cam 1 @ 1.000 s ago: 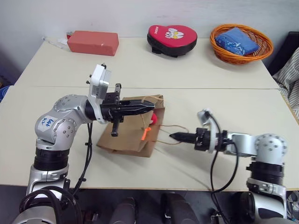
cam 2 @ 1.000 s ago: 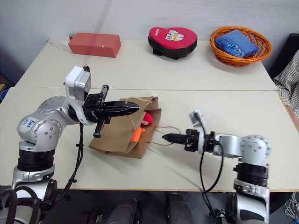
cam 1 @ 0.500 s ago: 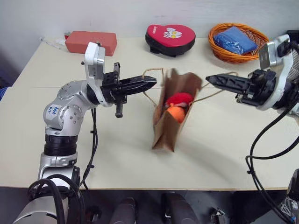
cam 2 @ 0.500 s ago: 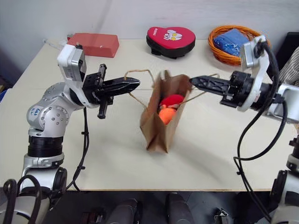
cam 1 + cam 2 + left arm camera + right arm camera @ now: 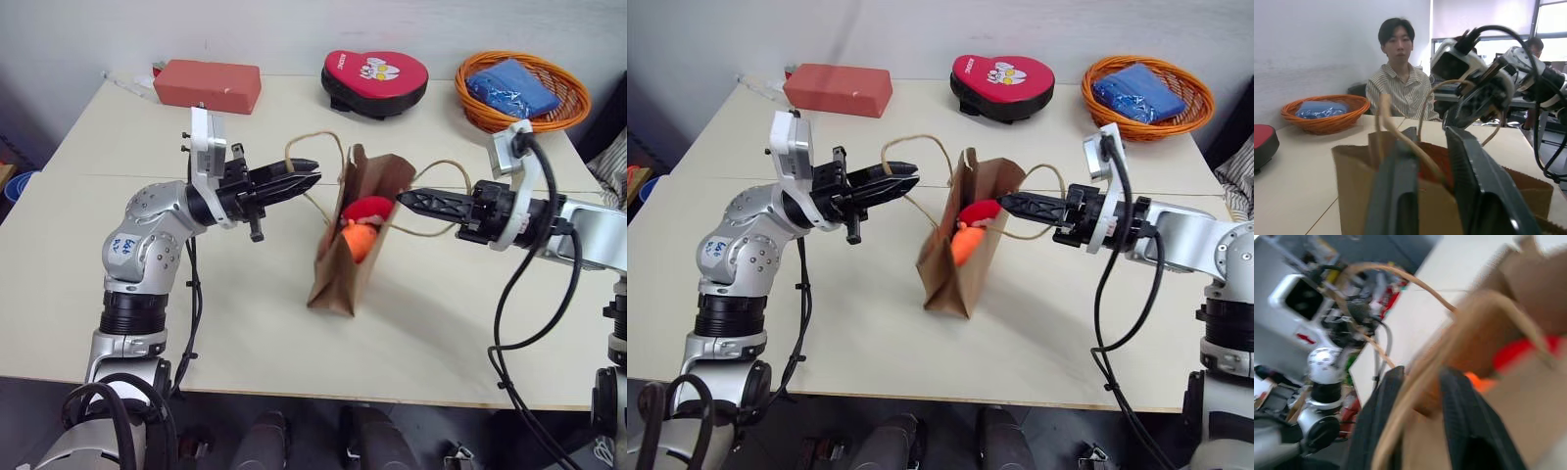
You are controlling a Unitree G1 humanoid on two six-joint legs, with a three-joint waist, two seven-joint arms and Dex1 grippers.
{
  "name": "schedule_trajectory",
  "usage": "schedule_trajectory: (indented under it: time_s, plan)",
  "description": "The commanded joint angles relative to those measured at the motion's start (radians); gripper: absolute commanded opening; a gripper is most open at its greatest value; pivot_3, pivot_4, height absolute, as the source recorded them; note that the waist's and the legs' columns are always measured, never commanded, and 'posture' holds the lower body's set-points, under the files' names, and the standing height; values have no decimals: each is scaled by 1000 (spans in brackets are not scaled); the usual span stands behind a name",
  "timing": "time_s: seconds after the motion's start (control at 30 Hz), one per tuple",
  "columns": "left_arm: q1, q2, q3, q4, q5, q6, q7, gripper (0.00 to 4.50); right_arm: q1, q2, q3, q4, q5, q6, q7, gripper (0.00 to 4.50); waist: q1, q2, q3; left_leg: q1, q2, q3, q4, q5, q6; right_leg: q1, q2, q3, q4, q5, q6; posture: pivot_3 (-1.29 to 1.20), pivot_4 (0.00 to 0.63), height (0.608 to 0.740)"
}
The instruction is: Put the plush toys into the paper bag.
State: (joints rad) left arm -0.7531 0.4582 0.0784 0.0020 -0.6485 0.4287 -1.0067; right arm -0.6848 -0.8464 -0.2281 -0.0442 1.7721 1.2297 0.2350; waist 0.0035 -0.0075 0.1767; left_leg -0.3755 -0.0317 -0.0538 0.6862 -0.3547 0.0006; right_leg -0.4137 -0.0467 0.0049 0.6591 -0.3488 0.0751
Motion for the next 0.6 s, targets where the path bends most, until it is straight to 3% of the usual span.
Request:
schedule_trajectory:
  time_s: [0.03, 0.17, 0.27, 0.3, 0.4, 0.47, 0.57, 0.6]
  plan:
    - [30, 52, 53, -85, -28, 26, 12, 2181, 69, -90, -73, -108, -102, 4, 171, 2381, 0, 0, 0, 0, 0, 0, 0, 0, 0, 0, 0, 0, 0, 0, 0, 0, 150, 740]
    - [108, 118, 92, -176, -84, 103, 19, 3424, 226, -201, -108, -221, -302, -53, 438, 3759, 1, 0, 0, 1, 0, 0, -2, 0, 0, 0, 0, 0, -1, 0, 0, 0, 150, 740]
    - [176, 156, 122, -244, -112, 147, 33, 4385, 323, -238, -152, -253, -428, -141, 603, 3769, 2, 0, 0, 1, 0, 0, -1, 0, 0, 1, 0, 1, -1, 0, 0, 0, 150, 740]
    - [208, 170, 140, -272, -130, 168, 44, 4473, 369, -260, -179, -251, -466, -155, 655, 3769, 4, 0, 0, 2, 0, 0, -1, 0, 0, 1, 0, 1, -1, 0, 0, 0, 150, 740]
    - [281, 194, 184, -337, -162, 194, 79, 4473, 496, -303, -242, -251, -558, -199, 779, 3769, 11, 0, 0, 3, 0, 0, -2, 0, 0, 1, 0, 1, -1, 0, 0, 0, 150, 740]
    - [359, 191, 203, -402, -174, 204, 120, 4473, 614, -307, -210, -283, -719, -327, 848, 3769, 17, 0, 0, 4, 0, 0, -2, 0, 0, 2, 0, 1, -2, 0, 0, 0, 150, 740]
    - [466, 162, 187, -513, -174, 219, 206, 4500, 690, -210, -75, -331, -1005, -636, 836, 3178, 19, -1, -1, 6, 0, 0, -2, 0, 0, 4, 0, 2, -4, 0, 0, 0, 150, 740]
    - [492, 143, 175, -547, -176, 222, 244, 4500, 689, -156, -25, -340, -1080, -733, 820, 2761, 20, -1, 0, 6, 0, 0, -2, -1, 0, 5, 0, 2, -4, 0, 0, 0, 150, 740]
